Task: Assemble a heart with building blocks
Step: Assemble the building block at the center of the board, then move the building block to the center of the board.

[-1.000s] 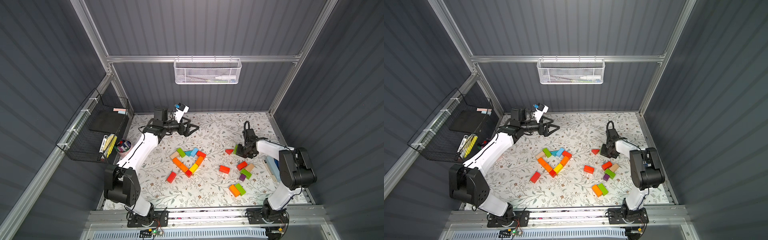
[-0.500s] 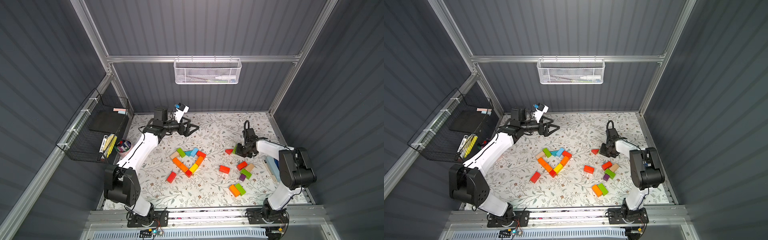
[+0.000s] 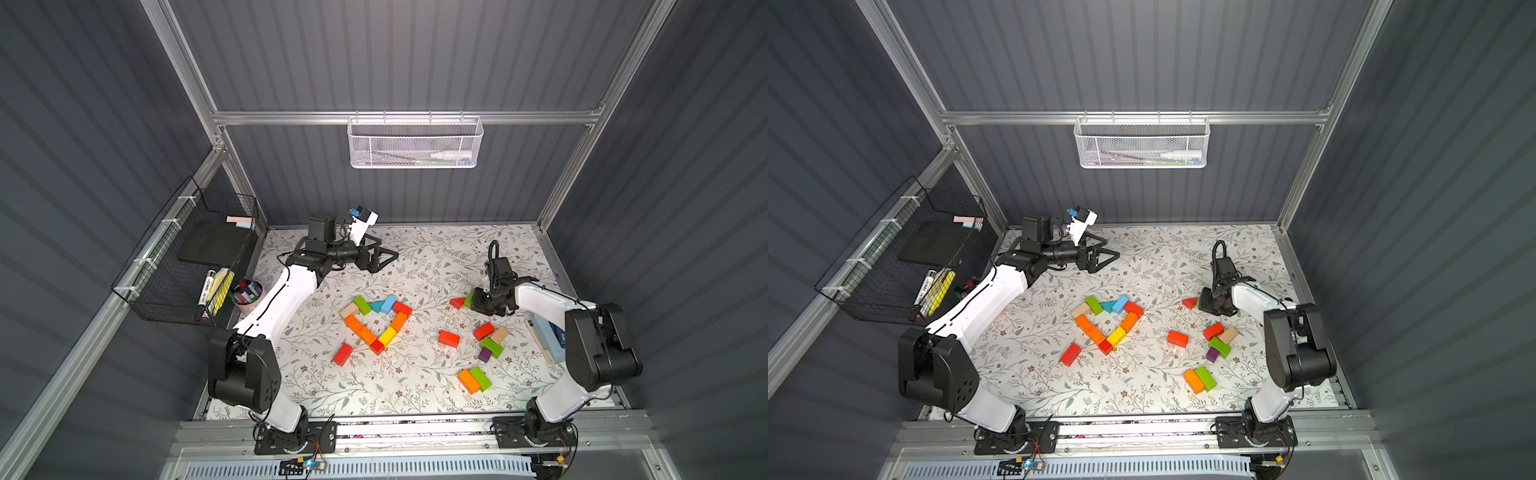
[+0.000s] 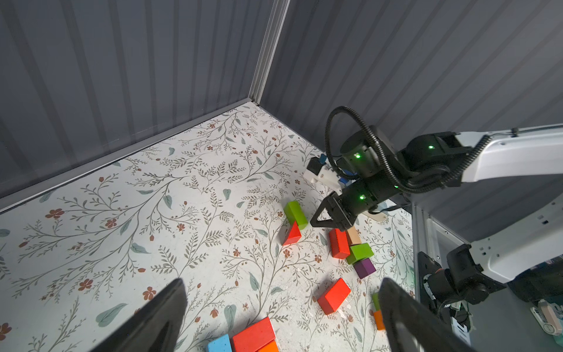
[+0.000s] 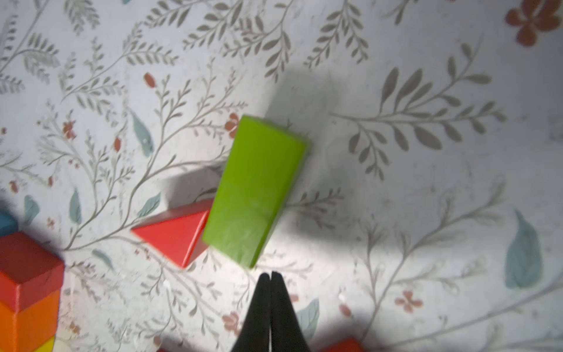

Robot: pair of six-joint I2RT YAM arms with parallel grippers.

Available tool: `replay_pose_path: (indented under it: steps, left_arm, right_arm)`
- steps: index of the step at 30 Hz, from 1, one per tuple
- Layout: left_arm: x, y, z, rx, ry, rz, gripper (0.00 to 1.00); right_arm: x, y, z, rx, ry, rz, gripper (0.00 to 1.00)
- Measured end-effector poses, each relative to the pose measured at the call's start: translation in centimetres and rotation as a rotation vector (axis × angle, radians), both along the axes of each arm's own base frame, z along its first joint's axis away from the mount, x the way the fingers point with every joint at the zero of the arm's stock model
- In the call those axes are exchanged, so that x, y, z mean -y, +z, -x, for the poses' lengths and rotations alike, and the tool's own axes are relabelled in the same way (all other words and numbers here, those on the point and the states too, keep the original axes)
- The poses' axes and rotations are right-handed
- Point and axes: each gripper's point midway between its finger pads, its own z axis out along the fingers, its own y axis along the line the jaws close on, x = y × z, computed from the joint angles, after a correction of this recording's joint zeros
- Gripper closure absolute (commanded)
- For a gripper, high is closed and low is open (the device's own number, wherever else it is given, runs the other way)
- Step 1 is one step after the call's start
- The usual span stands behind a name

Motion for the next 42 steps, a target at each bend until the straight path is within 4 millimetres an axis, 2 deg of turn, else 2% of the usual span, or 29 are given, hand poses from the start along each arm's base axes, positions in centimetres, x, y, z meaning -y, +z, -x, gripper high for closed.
replay_pose_path:
  steps: [4, 7, 11, 15, 20, 26, 29, 33, 40, 42]
  left_arm:
    - [-0.1, -0.3, 0.0, -0.006, 0.005, -0.010, 0.01]
    - [-0.2, -0.5, -0.1, -0.009, 0.011, -0.017, 0.01]
    - [-0.2, -0.5, -0.1, -0.008, 0.013, -0.020, 0.01]
    - [-0.2, -0.5, -0.1, -0.008, 0.013, -0.021, 0.01]
    - [-0.2, -0.6, 0.0, -0.009, 0.012, -0.023, 0.01]
    - [-0.2, -0.6, 0.0, -0.009, 0.011, -0.023, 0.01]
    - [-0.2, -0.6, 0.0, -0.009, 0.011, -0.023, 0.01]
    - [-0.2, -0.6, 0.0, -0.009, 0.011, -0.023, 0.01]
    - [-0.2, -0.6, 0.0, -0.009, 0.011, -0.023, 0.01]
    - [-0.2, -0.6, 0.0, -0.009, 0.011, -0.023, 0.01]
  right_arm:
    - [-3.2, 2.0, 2.4, 0.052, 0.155, 0.014, 0.53]
    - [-5.8, 2.5, 4.1, 0.067, 0.280, 0.028, 0.41]
    - [-8.4, 2.3, 6.4, 0.061, 0.426, 0.058, 0.36]
    - [-9.9, 1.9, 8.1, 0.041, 0.546, 0.099, 0.35]
    - [-10.4, 1.0, 8.4, -0.006, 0.647, 0.167, 0.35]
    - [-9.6, -1.0, 8.6, -0.080, 0.706, 0.271, 0.40]
    - [-9.4, -1.6, 8.6, -0.094, 0.737, 0.309, 0.46]
    - [-9.8, -1.3, 8.3, -0.076, 0.784, 0.322, 0.57]
    - [-10.9, -1.0, 6.3, -0.033, 0.837, 0.361, 0.73]
    - [-11.3, -0.9, 5.6, -0.021, 0.850, 0.371, 0.75]
